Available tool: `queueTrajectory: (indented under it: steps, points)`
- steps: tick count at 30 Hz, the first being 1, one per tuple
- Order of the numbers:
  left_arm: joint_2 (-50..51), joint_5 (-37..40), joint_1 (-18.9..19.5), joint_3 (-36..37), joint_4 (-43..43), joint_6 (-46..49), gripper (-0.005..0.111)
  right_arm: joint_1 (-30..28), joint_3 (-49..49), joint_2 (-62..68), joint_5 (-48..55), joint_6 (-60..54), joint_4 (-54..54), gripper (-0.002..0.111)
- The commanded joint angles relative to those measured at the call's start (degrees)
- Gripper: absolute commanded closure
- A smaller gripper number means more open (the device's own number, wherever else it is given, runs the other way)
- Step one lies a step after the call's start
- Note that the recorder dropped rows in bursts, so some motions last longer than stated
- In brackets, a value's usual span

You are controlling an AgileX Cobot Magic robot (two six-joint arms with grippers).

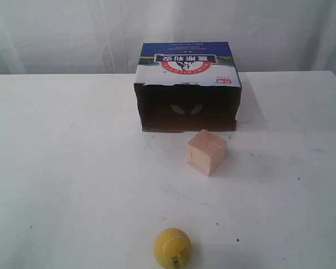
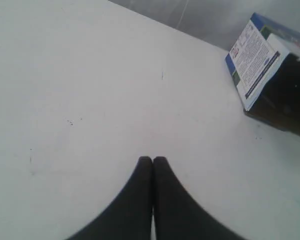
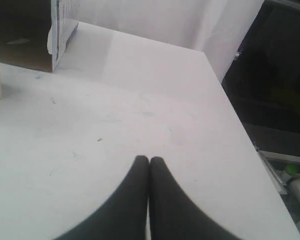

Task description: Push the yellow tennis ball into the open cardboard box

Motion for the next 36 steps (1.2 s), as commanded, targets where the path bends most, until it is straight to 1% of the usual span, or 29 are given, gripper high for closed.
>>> queueTrajectory:
  steps: [1,3,5,6,7,8,9,10,11,12,13,14,15,17,18,19,20,21,22,23,24,25,26,29,32,34,36]
  points:
    - [0.1,-7.8,0.1,0.1,-1.7,-2.5,0.107,-0.3,0.3,-0.4,-0.2,0.3,0.0,0.108]
    - [0.1,-21.3,0.1,0.1,-2.9,-3.6,0.107,-0.3,0.3,-0.4,-0.2,0.3,0.0,0.108]
    - [0.7,-41.5,0.1,0.1,-7.1,-6.6,0.107,-0.3,0.3,-0.4,-0.2,0.3,0.0,0.108]
    - [1.5,-46.9,0.1,-0.8,-9.9,-6.4,0.107,-0.3,0.3,-0.4,-0.2,0.3,0.0,0.108]
    - [2.7,-49.8,0.1,-3.6,-13.1,-6.1,0.107,-0.3,0.3,-0.4,-0.2,0.3,0.0,0.108]
    - [5.9,-46.5,0.1,-10.9,-13.8,-2.5,0.107,-0.3,0.3,-0.4,-0.2,0.3,0.0,0.108]
    - [8.6,-41.8,0.1,-15.9,-12.1,1.7,0.107,-0.3,0.3,-0.4,-0.2,0.3,0.0,0.108]
    - [15.1,-29.8,0.1,-26.1,-3.9,7.0,0.107,-0.3,0.3,-0.4,-0.2,0.3,0.0,0.108]
    - [19.6,-21.5,0.1,-32.0,2.1,7.5,0.107,-0.3,0.3,-0.4,-0.2,0.3,0.0,0.108]
    - [29.7,-2.8,0.0,-43.7,12.2,6.3,0.107,-0.3,0.3,-0.4,-0.2,0.3,0.0,0.108]
    - [34.9,4.4,0.0,-49.0,12.9,6.8,0.107,-0.3,0.3,-0.4,-0.2,0.3,0.0,0.108]
    - [44.6,20.9,0.0,-57.9,11.6,11.6,0.107,-0.3,0.3,-0.4,-0.2,0.3,0.0,0.108]
    - [48.2,26.9,0.0,-60.6,10.7,15.3,0.107,-0.3,0.3,-0.4,-0.2,0.3,0.0,0.108]
    - [55.9,40.3,0.0,-64.9,3.8,27.0,0.107,-0.3,0.3,-0.4,-0.2,0.3,0.0,0.108]
    - [61.4,50.0,0.0,-65.6,-8.3,36.2,0.107,-0.3,0.3,-0.4,-0.2,0.3,0.0,0.108]
    - [64.0,53.6,0.0,-65.0,-15.6,41.0,0.107,-0.3,0.3,-0.4,-0.2,0.3,0.0,0.108]
    - [67.8,57.0,-0.4,-62.3,-29.5,50.0,0.107,-0.3,0.3,-0.4,-0.2,0.3,0.0,0.108]
    - [69.7,57.3,-1.3,-59.6,-39.8,56.3,0.107,-0.3,0.3,-0.4,-0.2,0.3,0.0,0.108]
    - [71.6,55.0,-4.2,-55.8,-50.6,64.6,0.107,-0.3,0.3,-0.4,-0.2,0.3,0.0,0.108]
    - [72.7,52.7,-7.3,-53.2,-55.8,69.7,0.107,-0.3,0.3,-0.4,-0.2,0.3,0.0,0.108]
    - [73.9,48.0,-12.4,-50.3,-59.6,74.6,0.107,-0.3,0.3,-0.4,-0.2,0.3,0.0,0.108]
    - [74.7,45.0,-16.8,-48.7,-60.3,76.5,0.107,-0.3,0.3,-0.4,-0.2,0.3,0.0,0.108]
    - [75.8,41.0,-22.9,-47.1,-60.3,80.1,0.107,-0.3,0.3,-0.4,-0.2,0.3,0.0,0.108]
    - [77.3,32.3,-33.0,-45.4,-60.2,85.9,0.107,-0.3,0.3,-0.4,-0.2,0.3,0.0,0.108]
    - [79.1,24.9,-39.1,-44.5,-60.0,89.1,0.107,-0.3,0.3,-0.4,-0.2,0.3,0.0,0.108]
    - [80.9,22.9,-41.2,-44.5,-59.7,89.9,0.107,-0.3,0.3,-0.4,-0.2,0.3,0.0,0.108]
    - [82.5,21.7,-42.6,-44.5,-59.7,90.2,0.107,-0.3,0.3,-0.4,-0.2,0.3,0.0,0.108]
